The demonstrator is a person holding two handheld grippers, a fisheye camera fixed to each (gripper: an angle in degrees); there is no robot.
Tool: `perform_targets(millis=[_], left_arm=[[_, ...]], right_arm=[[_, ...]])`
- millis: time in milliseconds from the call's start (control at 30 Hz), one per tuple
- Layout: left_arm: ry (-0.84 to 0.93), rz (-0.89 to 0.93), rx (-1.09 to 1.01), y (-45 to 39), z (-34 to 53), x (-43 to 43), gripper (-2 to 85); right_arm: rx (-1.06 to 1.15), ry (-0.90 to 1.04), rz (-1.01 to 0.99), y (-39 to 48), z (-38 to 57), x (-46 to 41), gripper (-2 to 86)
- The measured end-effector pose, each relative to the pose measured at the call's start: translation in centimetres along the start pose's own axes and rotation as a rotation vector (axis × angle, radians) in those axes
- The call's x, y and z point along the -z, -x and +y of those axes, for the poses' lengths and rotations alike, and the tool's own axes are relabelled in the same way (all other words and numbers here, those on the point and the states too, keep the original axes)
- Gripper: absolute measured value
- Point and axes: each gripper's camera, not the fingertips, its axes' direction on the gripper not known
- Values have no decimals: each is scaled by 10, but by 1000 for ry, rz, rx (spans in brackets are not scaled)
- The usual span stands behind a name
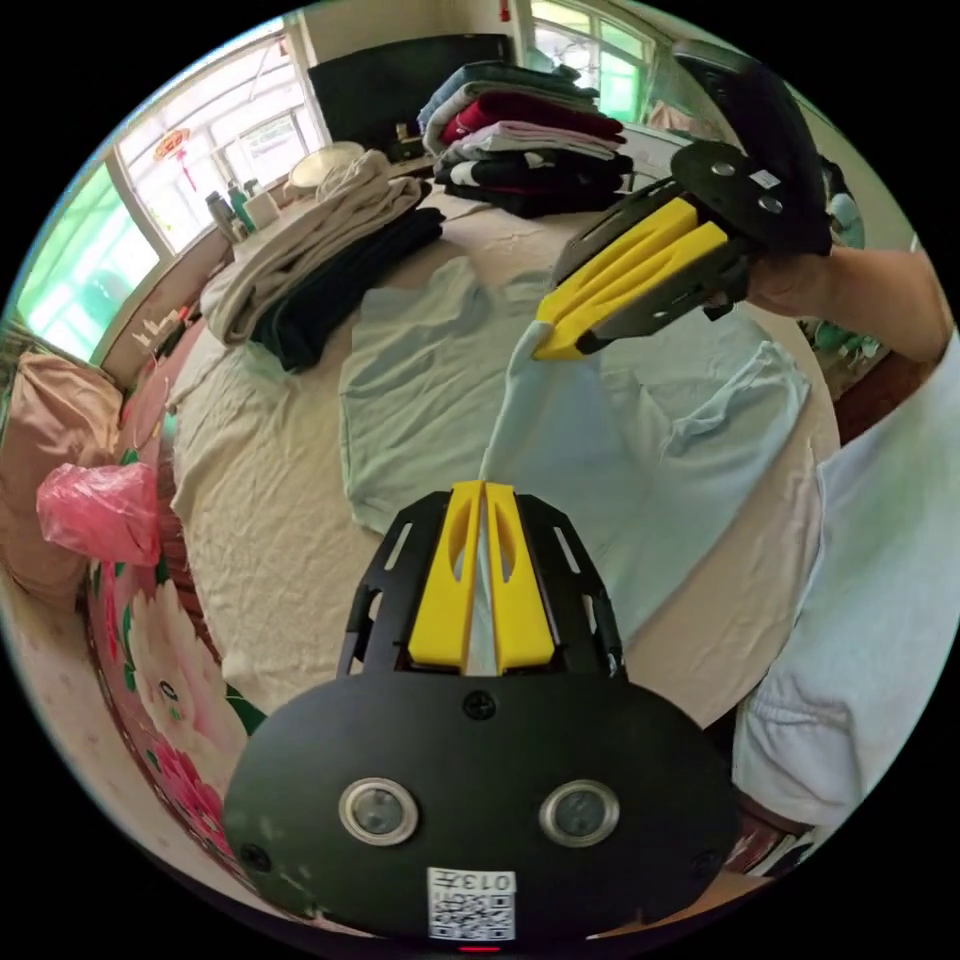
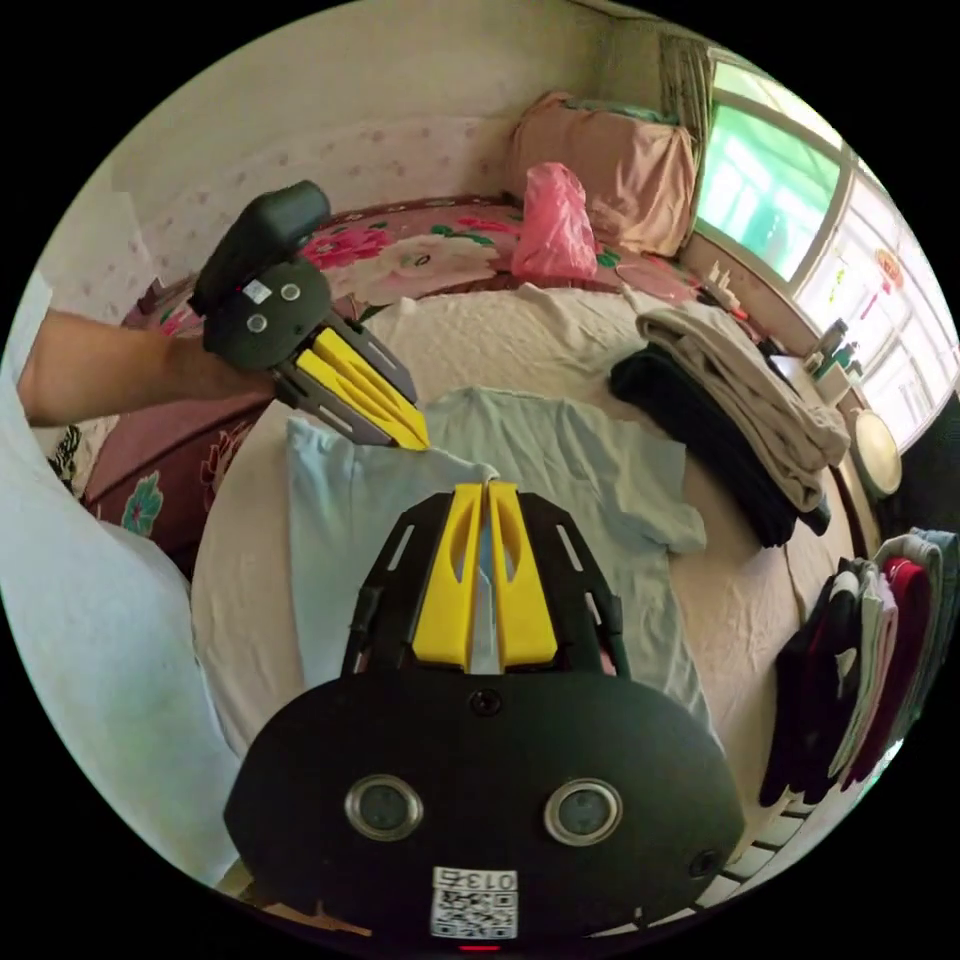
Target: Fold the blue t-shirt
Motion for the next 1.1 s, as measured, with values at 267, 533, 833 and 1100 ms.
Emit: perform_targets(millis=[267,533,833,1100], left_arm=[[33,10,-32,-31,40,5,9],[13,-14,43,-25,37,13,8],[72,16,-104,-32,-11,-13,-1],[75,2,-162,-29,6,-15,-3]], right_arm=[[171,39,225,149,52,-7,13],[284,143,221,199,67,-29,37],[-142,112,275,69,49,8,16],[-212,250,257,-10,49,-25,3]])
